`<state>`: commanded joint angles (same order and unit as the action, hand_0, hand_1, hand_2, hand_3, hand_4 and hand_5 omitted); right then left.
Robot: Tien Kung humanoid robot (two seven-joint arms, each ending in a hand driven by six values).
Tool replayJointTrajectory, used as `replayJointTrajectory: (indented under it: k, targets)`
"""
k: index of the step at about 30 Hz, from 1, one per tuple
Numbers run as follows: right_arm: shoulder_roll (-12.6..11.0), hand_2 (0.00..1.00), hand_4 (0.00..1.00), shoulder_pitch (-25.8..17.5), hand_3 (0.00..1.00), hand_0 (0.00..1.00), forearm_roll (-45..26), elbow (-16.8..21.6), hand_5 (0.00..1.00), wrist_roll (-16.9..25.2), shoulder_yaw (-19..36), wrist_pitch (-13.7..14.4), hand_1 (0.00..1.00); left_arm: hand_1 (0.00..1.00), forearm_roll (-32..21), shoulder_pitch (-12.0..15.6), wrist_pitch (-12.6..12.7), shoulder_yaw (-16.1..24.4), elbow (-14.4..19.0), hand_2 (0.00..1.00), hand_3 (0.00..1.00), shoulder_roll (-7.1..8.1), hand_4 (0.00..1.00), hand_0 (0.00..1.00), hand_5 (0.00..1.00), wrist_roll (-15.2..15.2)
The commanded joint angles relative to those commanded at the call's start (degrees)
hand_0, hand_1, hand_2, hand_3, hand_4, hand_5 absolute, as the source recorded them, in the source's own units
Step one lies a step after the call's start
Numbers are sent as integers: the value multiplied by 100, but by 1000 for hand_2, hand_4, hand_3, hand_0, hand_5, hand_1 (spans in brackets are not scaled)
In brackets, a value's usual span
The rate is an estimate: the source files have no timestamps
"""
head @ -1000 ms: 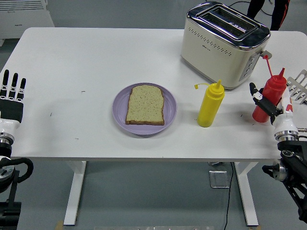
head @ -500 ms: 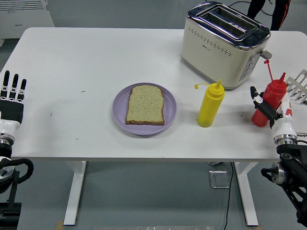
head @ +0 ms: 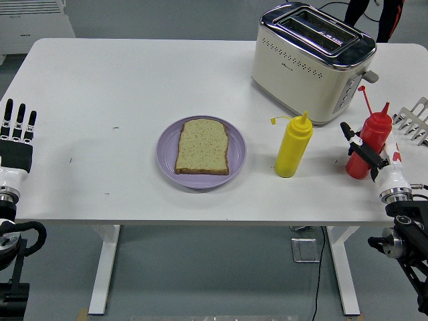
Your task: Pick up the cup,pour liquid into bread,place the cup on the desk
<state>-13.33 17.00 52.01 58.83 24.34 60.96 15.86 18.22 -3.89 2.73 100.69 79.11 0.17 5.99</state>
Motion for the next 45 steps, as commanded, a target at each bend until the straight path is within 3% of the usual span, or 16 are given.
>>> replayJointTrajectory:
  k: [3, 4, 9, 10, 15, 16, 21, 22, 33, 34, 39, 40, 45]
  targets:
    - [-10, 228, 955, -26, 309, 300, 32, 21, 518, -24, 56, -137, 164, 720, 1, 2, 1, 14, 1, 714, 698, -1, 571, 773, 998, -2]
    - [-11, 270, 958, -29, 378, 340, 33, 21, 500, -27, 66, -151, 204, 720, 1, 2, 0, 15, 1, 714, 698, 0, 571, 773, 998, -2]
    - [-15, 270, 958, -56, 378, 340, -1, 33, 500, 52, 147, -97, 204, 720, 2, -2, 0, 14, 2, 714, 698, -3, 571, 773, 998, -4]
    - [-15, 345, 962, -59, 503, 419, -6, 36, 492, 61, 158, -87, 309, 720, 1, -2, 0, 15, 1, 714, 698, -3, 571, 773, 998, -4]
    - [-16, 345, 962, -93, 503, 419, -50, 64, 492, 120, 273, -44, 309, 720, 1, -2, 1, 19, 1, 714, 698, -5, 571, 773, 998, -7]
    - [-18, 550, 958, -101, 735, 677, -48, 68, 476, 127, 297, -48, 567, 720, 1, -2, 1, 19, 1, 714, 698, -7, 571, 773, 998, -7]
    - [-21, 550, 958, -112, 735, 677, -96, 45, 476, 171, 350, -39, 567, 720, 0, -3, 3, 31, 0, 714, 698, -7, 571, 773, 998, -9]
    - [-21, 705, 956, -112, 837, 805, -99, 41, 460, 174, 351, -38, 717, 720, 0, -3, 3, 33, 0, 714, 698, -8, 571, 773, 998, -9]
    - [-39, 761, 953, -192, 877, 843, -60, 220, 451, 277, 436, 68, 752, 720, 0, -10, 4, 37, 3, 714, 697, -8, 571, 773, 998, -12]
    - [-44, 894, 944, -214, 989, 898, -16, 251, 429, 255, 470, 64, 816, 720, 0, -12, 4, 36, 3, 714, 697, -7, 571, 773, 998, -12]
    - [-87, 894, 944, -363, 989, 898, 142, 427, 429, 183, 648, 21, 816, 720, 1, -18, 3, 37, 4, 714, 697, -5, 571, 773, 998, -12]
    - [-96, 969, 942, -402, 998, 933, 169, 472, 386, 180, 696, 21, 874, 720, 2, -20, 3, 38, 5, 714, 698, -4, 571, 773, 998, -12]
    - [-182, 969, 942, -640, 998, 933, 340, 842, 386, 158, 985, 22, 874, 720, 3, -23, 3, 40, 3, 714, 698, -1, 571, 773, 998, -11]
